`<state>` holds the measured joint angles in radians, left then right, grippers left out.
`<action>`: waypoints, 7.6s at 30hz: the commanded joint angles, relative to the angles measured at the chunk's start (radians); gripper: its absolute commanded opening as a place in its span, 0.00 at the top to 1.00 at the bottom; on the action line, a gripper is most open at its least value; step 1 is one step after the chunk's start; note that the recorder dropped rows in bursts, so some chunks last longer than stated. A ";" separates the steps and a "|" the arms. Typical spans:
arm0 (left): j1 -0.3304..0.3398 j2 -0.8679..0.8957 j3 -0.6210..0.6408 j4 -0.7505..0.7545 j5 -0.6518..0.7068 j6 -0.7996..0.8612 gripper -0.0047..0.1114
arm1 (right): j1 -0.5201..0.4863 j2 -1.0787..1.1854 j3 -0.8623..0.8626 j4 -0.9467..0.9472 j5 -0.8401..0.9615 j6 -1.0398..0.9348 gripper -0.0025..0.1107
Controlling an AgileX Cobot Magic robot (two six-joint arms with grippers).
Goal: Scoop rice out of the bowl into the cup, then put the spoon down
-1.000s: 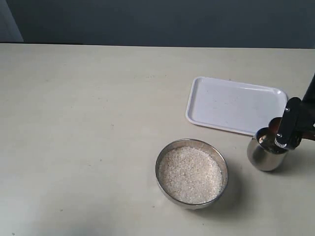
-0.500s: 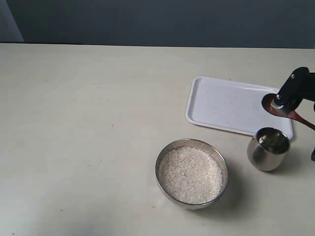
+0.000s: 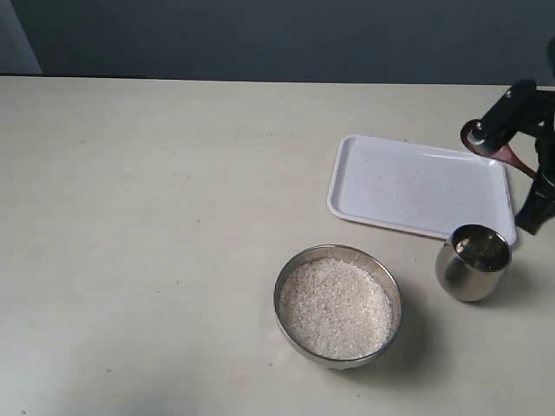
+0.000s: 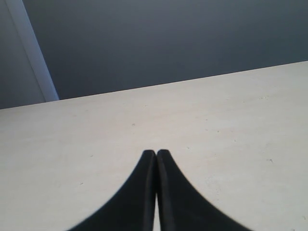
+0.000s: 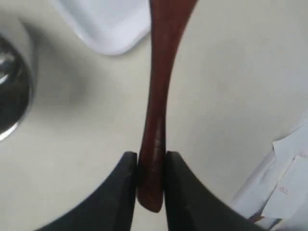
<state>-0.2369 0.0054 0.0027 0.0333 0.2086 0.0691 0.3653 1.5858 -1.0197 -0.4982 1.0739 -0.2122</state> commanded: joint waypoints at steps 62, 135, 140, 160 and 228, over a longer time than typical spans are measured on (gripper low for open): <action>-0.005 -0.005 -0.003 -0.003 -0.003 -0.005 0.96 | -0.144 0.145 -0.615 0.639 0.012 -0.059 0.99; -0.005 -0.005 -0.003 -0.003 -0.004 -0.005 0.96 | -0.551 -1.586 0.955 0.593 -0.798 0.212 0.99; -0.005 -0.005 -0.003 -0.003 -0.004 -0.005 0.96 | -0.551 -1.586 0.967 0.579 -0.671 0.207 0.99; -0.005 -0.005 -0.003 -0.003 -0.004 -0.005 0.96 | -0.551 -1.586 1.020 0.478 -0.725 0.205 0.99; -0.005 -0.005 -0.003 -0.003 -0.003 -0.005 0.96 | -0.551 -1.586 1.020 0.486 -0.731 0.212 0.99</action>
<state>-0.2369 0.0054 0.0027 0.0333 0.2086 0.0691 -0.1801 0.0050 -0.0051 -0.0131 0.3560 0.0000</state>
